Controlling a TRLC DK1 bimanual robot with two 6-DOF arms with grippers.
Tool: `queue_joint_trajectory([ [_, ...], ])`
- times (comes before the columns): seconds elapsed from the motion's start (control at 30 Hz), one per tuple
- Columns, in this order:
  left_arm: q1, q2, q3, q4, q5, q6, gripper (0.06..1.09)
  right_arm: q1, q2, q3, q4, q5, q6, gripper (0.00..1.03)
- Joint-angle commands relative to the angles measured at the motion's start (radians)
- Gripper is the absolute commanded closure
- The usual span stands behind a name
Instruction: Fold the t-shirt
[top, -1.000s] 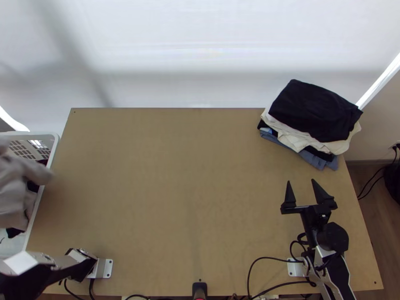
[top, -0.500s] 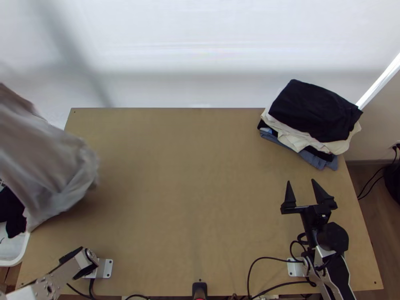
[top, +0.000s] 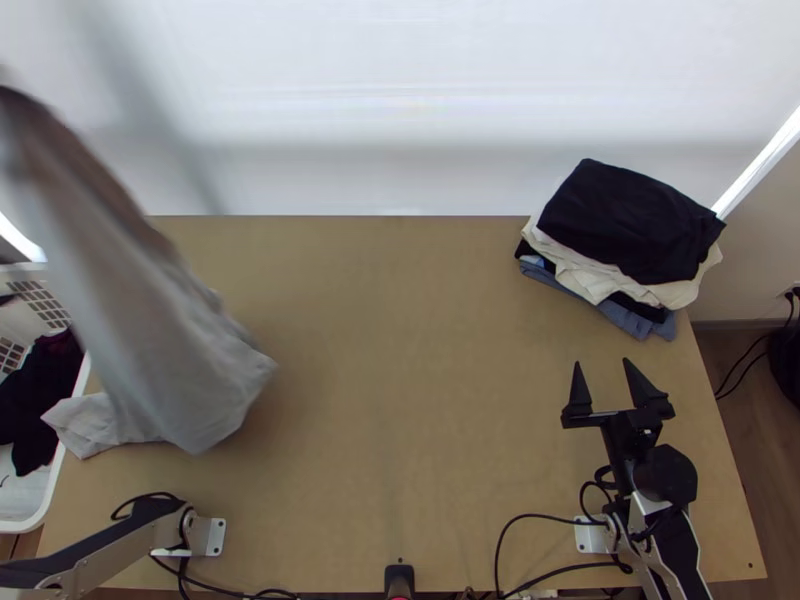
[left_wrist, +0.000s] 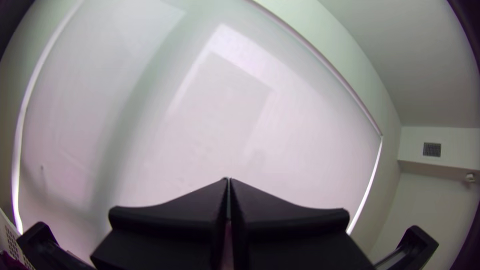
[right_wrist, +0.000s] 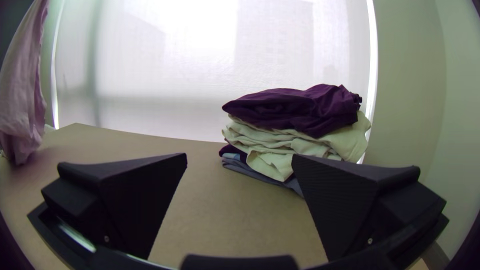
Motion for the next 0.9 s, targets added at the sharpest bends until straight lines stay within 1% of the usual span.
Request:
queue_joint_trajectory([
  [0.0, -0.167, -0.01, -0.062, 0.07, -0.105, 0.133, 1.05, -0.001, -0.004, -0.02, 0.017, 0.008, -0.011, 0.04],
  [0.03, -0.218, -0.01, -0.076, 0.078, -0.13, 0.153, 1.05, -0.001, -0.004, -0.02, 0.017, 0.008, -0.01, 0.04],
  [0.2, -0.52, 0.0, -0.145, 0.181, -0.328, 0.295, 1.05, -0.001, -0.004, -0.02, 0.017, 0.008, -0.01, 0.04],
  [0.27, -0.597, 0.019, -0.153, 0.213, -0.36, 0.329, 1.05, -0.001, -0.004, -0.022, 0.017, 0.008, -0.011, 0.04],
  [0.4, -0.749, 0.072, -0.153, 0.303, -0.41, 0.395, 1.05, -0.001, -0.004, -0.02, 0.017, 0.008, -0.01, 0.04],
  [0.53, -0.859, 0.134, -0.151, 0.412, -0.424, 0.478, 1.05, -0.001, -0.004, -0.02, 0.017, 0.008, -0.01, 0.04],
  [0.67, -0.942, 0.209, -0.117, 0.524, -0.438, 0.512, 1.05, -0.001, -0.004, -0.02, 0.017, 0.008, -0.01, 0.04],
  [0.8, -1.016, 0.299, -0.047, 0.602, -0.438, 0.533, 1.05, -0.001, -0.004, -0.02, 0.017, 0.008, -0.01, 0.04],
  [0.87, -1.046, 0.336, -0.016, 0.613, -0.438, 0.536, 1.05, -0.001, -0.004, -0.02, 0.017, 0.008, -0.011, 0.04],
])
